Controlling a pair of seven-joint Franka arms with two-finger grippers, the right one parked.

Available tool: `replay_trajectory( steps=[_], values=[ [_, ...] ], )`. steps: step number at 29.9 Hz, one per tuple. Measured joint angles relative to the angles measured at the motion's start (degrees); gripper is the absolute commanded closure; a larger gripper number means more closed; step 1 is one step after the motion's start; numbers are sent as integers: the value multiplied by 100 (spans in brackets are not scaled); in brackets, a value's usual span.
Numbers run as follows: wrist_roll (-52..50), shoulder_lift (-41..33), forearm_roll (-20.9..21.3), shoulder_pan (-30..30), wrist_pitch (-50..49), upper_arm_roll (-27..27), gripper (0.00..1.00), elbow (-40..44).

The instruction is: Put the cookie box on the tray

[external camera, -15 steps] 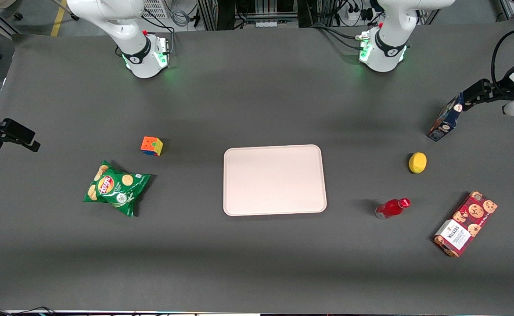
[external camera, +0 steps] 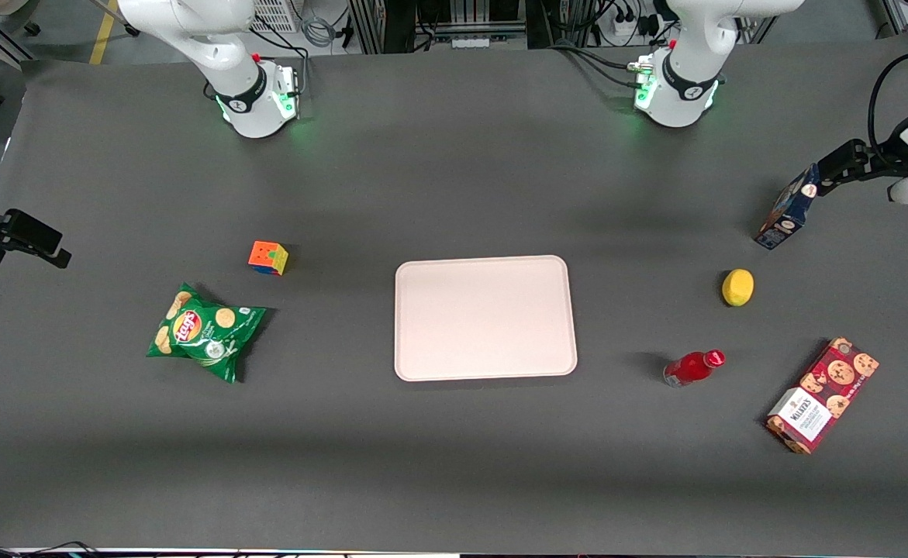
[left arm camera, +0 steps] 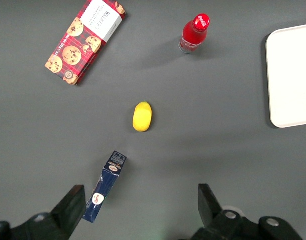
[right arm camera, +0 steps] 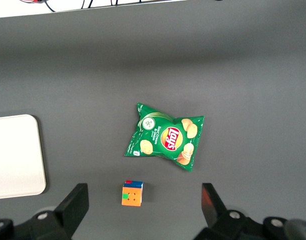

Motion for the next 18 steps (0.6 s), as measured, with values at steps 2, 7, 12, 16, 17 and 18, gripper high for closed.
replay_trajectory(
  steps=[2,7,12,16,17,18],
  values=[
    [0,-1,0,0,0,0,0,0],
    [3,-6,2,0,-65,7,0,17],
    [280,-26,195,28,-221,93,0,93],
    [1049,-79,448,79,-404,339,0,160],
    [1271,-105,506,94,-464,425,0,168],
    [1489,-136,569,108,-518,508,0,169]
  ],
)
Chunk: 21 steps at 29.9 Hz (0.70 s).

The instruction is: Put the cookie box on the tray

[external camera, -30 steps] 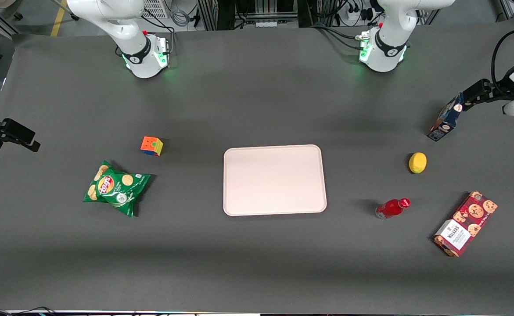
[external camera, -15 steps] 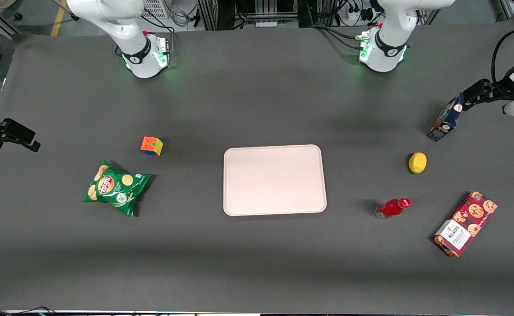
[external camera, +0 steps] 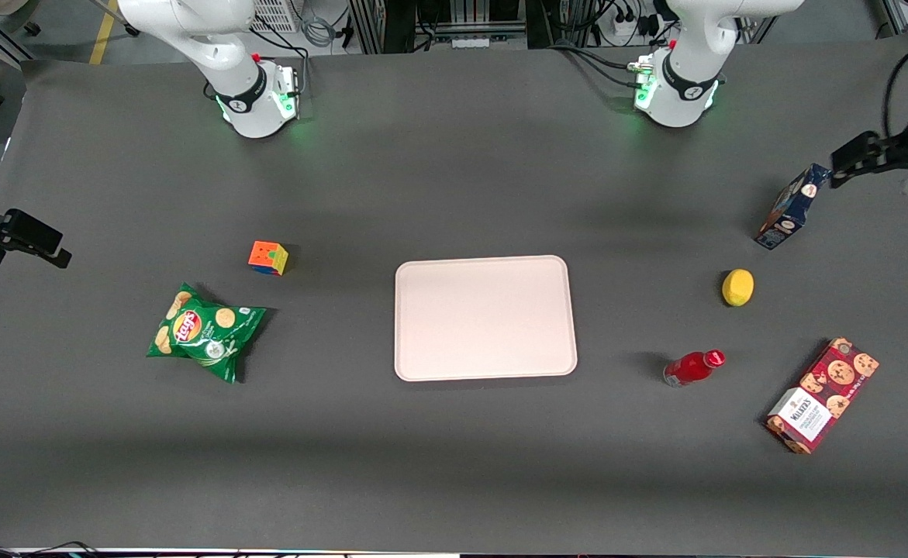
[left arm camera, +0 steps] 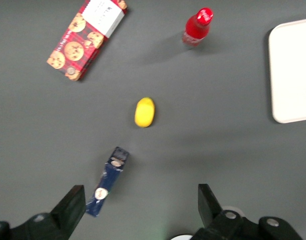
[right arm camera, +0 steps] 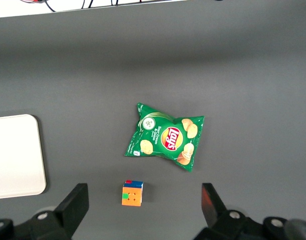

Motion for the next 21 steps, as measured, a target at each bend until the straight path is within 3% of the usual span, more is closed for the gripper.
replay_trajectory(
  steps=[5,11,21],
  values=[
    [979,-297,283,86,-126,306,0,-277],
    [1770,-768,359,242,297,363,0,-1335],
    [2416,-929,385,592,3008,565,0,-3907]
  ],
)
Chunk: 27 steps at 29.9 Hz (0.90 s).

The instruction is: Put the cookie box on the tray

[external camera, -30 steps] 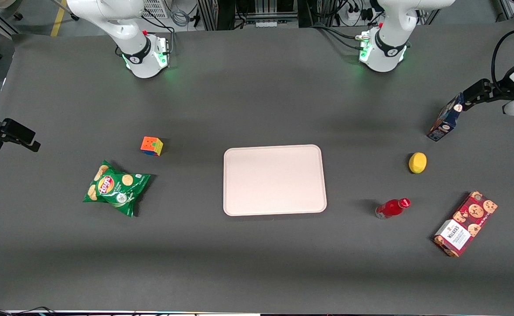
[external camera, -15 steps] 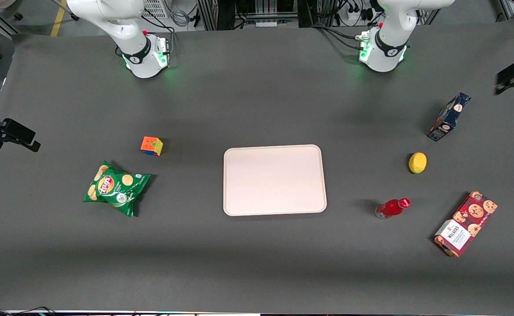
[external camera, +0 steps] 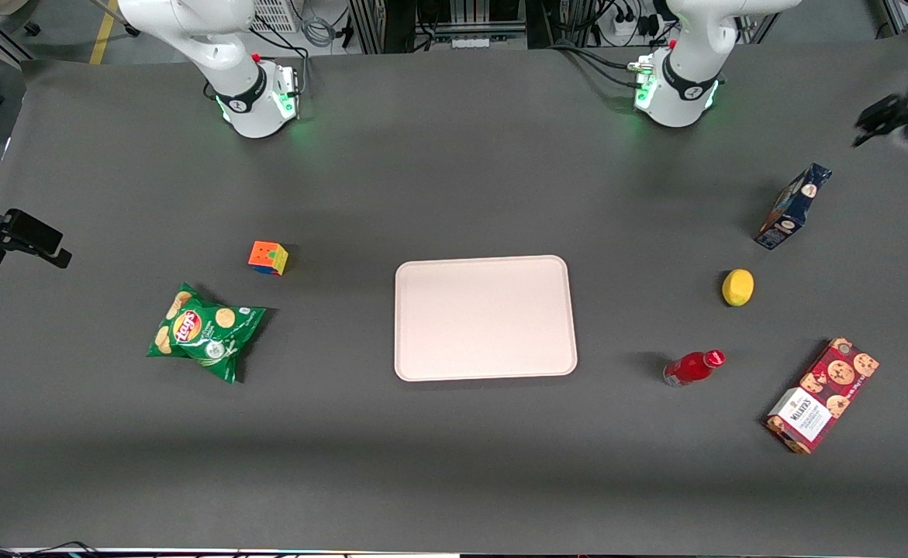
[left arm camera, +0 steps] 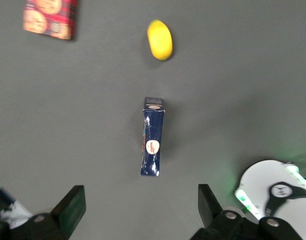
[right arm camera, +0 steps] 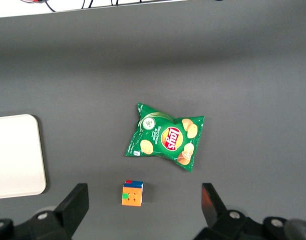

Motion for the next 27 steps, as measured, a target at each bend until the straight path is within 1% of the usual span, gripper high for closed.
replay_trajectory(
  steps=[2,5,10,11,13,22,23,25,26,27],
  values=[
    [88,46,12,86,535,32,0,-442],
    [352,153,23,281,1108,53,0,-856],
    [1049,465,32,870,1995,81,0,-1179],
    [1250,595,32,1070,2267,97,0,-1250],
    [1378,717,32,1202,2485,112,0,-1301],
    [1436,1157,27,1262,3272,87,0,-1512],
    [1435,1195,27,1262,3324,86,6,-1533],
    [1433,1262,24,1262,3393,85,32,-1555],
    [1431,1289,22,1262,3412,85,53,-1554],
    [1430,1313,21,1262,3439,85,76,-1554]
  ],
)
